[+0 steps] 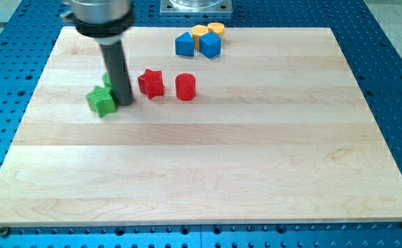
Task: Slide the green circle to the top left corner
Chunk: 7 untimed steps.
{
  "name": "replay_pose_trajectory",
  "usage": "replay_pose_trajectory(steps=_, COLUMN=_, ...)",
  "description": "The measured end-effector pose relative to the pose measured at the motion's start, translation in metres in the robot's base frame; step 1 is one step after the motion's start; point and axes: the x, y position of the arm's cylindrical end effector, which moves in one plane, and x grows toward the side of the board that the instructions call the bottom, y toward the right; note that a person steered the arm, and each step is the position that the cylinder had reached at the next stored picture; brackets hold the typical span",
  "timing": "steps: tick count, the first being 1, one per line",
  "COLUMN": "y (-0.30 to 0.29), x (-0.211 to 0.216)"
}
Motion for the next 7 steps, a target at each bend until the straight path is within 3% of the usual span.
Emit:
replay_pose_trajectory(steps=2, y=-0.033, x=-0.122)
replay_pose_trajectory(steps=3, y=-0.008, x=-0.103)
replay_pose_trajectory(steps=4, y=-0.046, x=-0.094)
replay_pose_trajectory(steps=5, y=-0.037, x=-0.058)
replay_pose_trajectory(steps=6, y=-0.064, x=-0.090)
replay_pose_trajectory(steps=7, y=-0.035, x=-0.114)
